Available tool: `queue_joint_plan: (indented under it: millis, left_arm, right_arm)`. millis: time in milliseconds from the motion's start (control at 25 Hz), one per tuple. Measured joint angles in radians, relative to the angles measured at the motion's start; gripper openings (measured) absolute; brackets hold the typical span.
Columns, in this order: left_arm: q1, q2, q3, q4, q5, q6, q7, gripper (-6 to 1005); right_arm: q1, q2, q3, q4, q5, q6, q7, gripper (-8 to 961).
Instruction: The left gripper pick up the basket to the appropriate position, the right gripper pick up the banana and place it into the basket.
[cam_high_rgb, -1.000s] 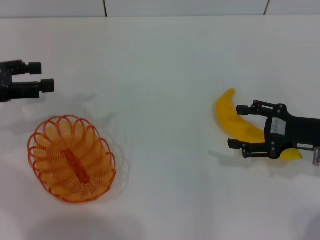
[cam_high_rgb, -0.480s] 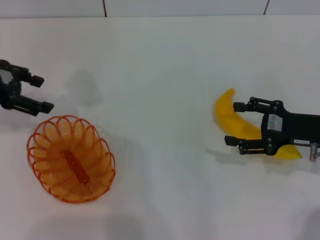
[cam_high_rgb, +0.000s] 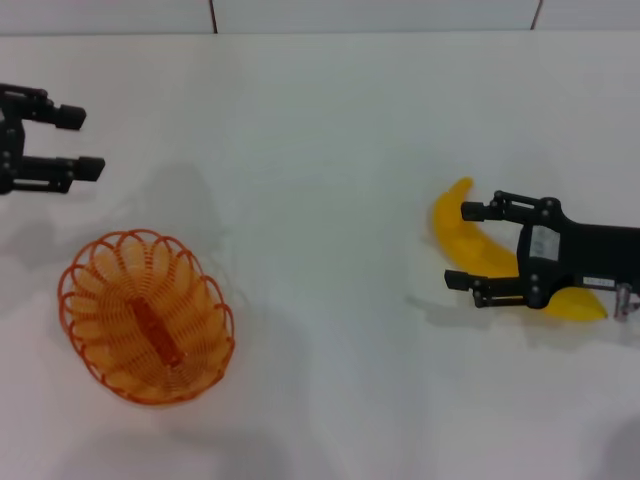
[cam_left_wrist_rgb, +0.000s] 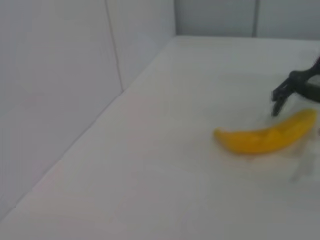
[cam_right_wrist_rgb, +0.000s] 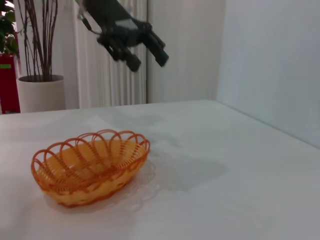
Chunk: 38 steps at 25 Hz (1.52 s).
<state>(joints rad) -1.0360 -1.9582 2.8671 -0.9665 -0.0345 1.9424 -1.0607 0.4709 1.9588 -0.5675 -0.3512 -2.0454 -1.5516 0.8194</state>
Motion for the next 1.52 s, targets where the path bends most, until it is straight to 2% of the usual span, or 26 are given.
queue_joint_plan:
  millis: [40,80,240,480,1520]
  left_arm:
    - [0.002,-0.012,0.0,-0.022,0.003,0.006,0.005,693]
    - [0.006,-0.039,0.0,-0.068,0.009,-0.012,0.011,691]
    - [0.015,-0.061,0.0,-0.123,0.02,-0.026,0.021,671]
    - [0.016,-0.065,0.0,-0.138,0.024,-0.026,0.015,640]
    - [0.017,-0.07,0.0,-0.14,0.02,-0.036,0.022,639]
  right_arm:
    - [-0.003,0.001,0.0,0.0,0.0,0.006,-0.005,888]
    - [-0.005,0.002,0.0,0.001,0.0,0.011,-0.007,888]
    - [0.001,0.006,0.0,0.004,0.002,0.008,-0.007,888]
    - [0.003,0.008,0.0,0.002,0.005,0.006,-0.003,889]
    - [0.006,0.008,0.0,0.005,0.003,0.005,0.0,888]
